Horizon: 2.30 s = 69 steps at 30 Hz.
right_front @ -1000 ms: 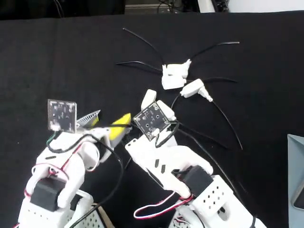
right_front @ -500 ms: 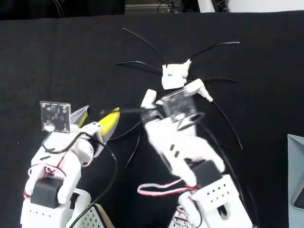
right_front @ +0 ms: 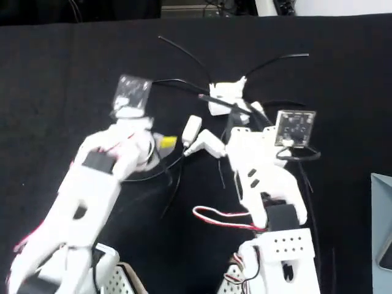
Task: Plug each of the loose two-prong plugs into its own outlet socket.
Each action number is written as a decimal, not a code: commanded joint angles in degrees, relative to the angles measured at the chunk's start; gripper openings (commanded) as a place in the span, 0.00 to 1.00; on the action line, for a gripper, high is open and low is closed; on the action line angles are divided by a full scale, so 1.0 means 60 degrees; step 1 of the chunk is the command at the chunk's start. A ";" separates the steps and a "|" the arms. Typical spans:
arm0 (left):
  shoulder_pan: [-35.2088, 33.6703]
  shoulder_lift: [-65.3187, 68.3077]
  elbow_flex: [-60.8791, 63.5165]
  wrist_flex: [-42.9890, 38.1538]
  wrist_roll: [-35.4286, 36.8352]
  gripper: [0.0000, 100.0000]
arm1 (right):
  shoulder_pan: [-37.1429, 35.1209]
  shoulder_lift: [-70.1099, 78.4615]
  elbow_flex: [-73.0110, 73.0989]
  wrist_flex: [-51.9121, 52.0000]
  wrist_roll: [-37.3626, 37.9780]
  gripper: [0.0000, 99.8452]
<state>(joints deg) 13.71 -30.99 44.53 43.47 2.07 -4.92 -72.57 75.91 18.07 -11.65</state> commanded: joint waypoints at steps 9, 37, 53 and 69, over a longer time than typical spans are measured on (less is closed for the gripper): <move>0.0960 0.5421 -0.3480 -0.1626 -0.0147 0.29 | 0.0337 -0.0022 -0.0066 -0.0542 -0.0601 0.01; 0.0022 0.5055 -0.5253 0.2125 -0.2652 0.03 | 0.0322 -0.0022 -0.0051 -0.0484 -0.0601 0.01; -0.1458 0.0733 -0.1795 0.3502 -0.6974 0.03 | 0.0322 -0.0022 0.0051 -0.0542 -0.0601 0.01; -0.0799 -0.1641 0.4125 -0.0718 -0.6828 0.17 | 0.0308 -0.0022 0.0066 -0.0542 -0.0557 0.01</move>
<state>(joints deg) 9.05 -39.25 67.82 43.47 -39.87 -3.43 -72.57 76.70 16.13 -14.55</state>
